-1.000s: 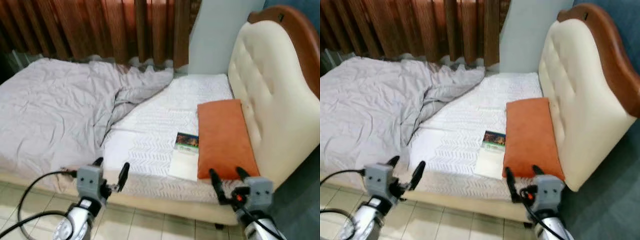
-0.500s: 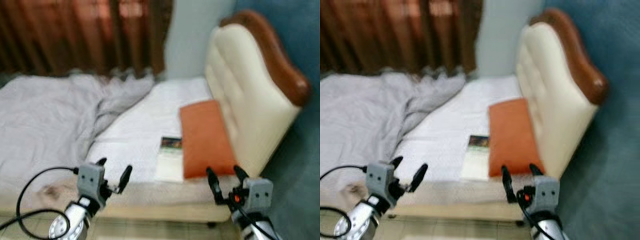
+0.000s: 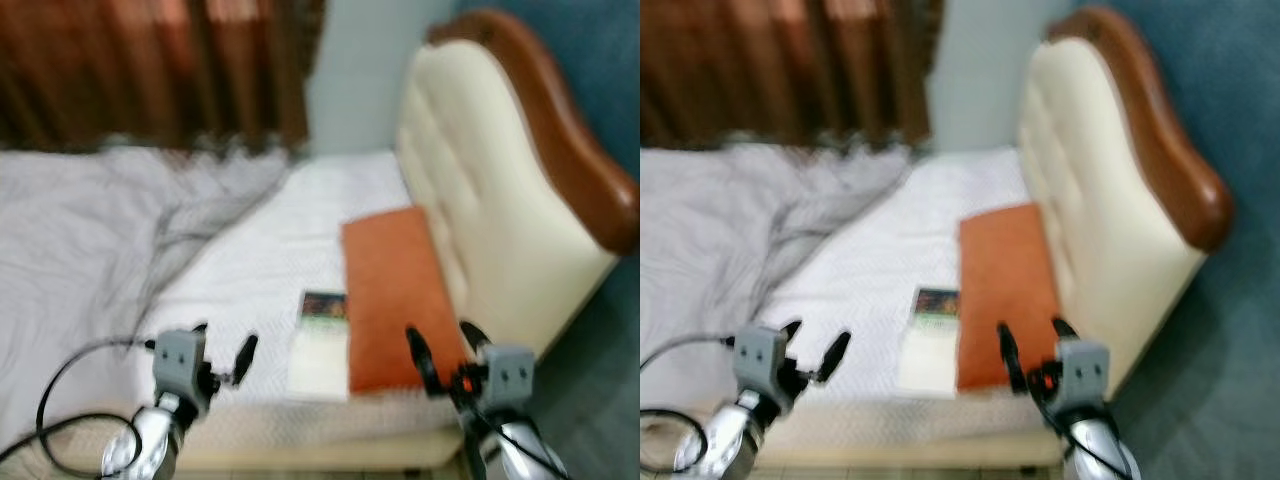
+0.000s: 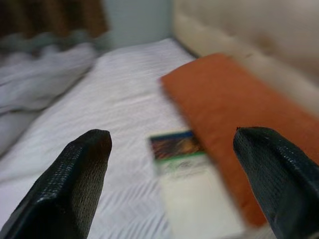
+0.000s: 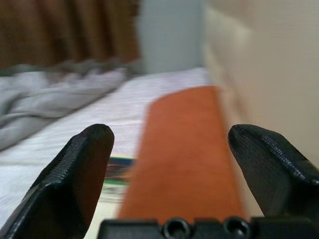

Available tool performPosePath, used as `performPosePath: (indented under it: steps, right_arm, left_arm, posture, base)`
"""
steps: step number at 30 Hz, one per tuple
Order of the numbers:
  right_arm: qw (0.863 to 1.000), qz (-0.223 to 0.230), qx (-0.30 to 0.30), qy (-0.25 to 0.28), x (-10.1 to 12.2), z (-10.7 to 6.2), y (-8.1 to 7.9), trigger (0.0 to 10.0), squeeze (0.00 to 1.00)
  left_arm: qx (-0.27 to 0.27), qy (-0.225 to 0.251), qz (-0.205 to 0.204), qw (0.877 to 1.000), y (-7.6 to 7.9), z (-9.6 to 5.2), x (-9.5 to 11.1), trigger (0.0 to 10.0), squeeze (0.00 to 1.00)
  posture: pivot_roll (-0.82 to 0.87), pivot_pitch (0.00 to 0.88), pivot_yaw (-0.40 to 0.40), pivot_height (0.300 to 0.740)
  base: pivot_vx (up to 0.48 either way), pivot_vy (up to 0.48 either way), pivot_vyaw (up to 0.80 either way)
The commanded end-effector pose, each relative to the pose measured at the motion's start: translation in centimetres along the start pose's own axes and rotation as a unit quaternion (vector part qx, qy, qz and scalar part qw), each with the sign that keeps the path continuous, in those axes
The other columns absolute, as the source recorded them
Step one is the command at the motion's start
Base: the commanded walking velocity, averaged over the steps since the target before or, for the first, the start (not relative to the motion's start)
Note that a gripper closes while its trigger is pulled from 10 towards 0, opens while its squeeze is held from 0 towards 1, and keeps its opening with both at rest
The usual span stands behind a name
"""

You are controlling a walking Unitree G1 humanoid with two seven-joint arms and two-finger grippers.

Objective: Clean up the room

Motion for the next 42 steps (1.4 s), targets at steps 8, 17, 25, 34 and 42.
performPosePath:
  steps: [8, 17, 25, 34, 42]
  right_arm:
    - [1.0, -0.003, 0.011, -0.019, -0.7, -0.3, 0.1, 10.0, 0.0]
    - [1.0, -0.001, 0.015, -0.02, -0.8, -0.4, -0.2, 10.0, 0.0]
    - [1.0, -0.001, 0.012, -0.023, -0.8, -0.6, -0.2, 10.0, 0.0]
    - [0.999, -0.002, 0.016, -0.027, -1.0, -0.7, -0.4, 10.0, 0.0]
    - [0.999, 0.001, 0.026, -0.026, -0.9, -0.8, -0.6, 10.0, 0.0]
  left_arm:
    - [-0.007, -0.005, 0.003, 1.0, 0.5, 0.4, -0.4, 10.0, 0.0]
    - [0.01, -0.028, 0.044, 0.999, -0.3, 2.3, -0.5, 10.0, 0.0]
    - [-0.005, -0.022, 0.037, 0.999, 0.0, 2.7, -0.2, 10.0, 0.0]
    - [-0.007, -0.025, 0.038, 0.999, 0.0, 2.9, -0.2, 10.0, 0.0]
    - [0.028, -0.018, 0.036, 0.999, -1.2, 3.6, 0.1, 10.0, 0.0]
  posture:
    - [-0.08, 0.037, 0.021, 0.74]
    - [-0.09, 0.04, 0.027, 0.74]
    - [-0.1, 0.043, 0.033, 0.74]
    - [-0.1, 0.047, 0.033, 0.74]
    - [-0.1, 0.051, 0.034, 0.74]
  base:
    - [0.0, 0.06, 0.0]
    - [0.0, 0.267, 0.0]
    - [0.049, 0.034, 0.0]
    - [0.45, 0.028, -0.72]
    - [0.231, 0.0, 0.0]
Point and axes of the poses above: a point about 5 cm out from each wrist's last joint towards the gripper, its own z axis pointing out of the wrist towards the gripper, its own x axis along the axis of the wrist's last joint, y = z × x, the point moved 2 cm from there along z, pointing out of the wrist towards the gripper, and after that the axes turned 12 degrees about -z, right-handed, at the moved point
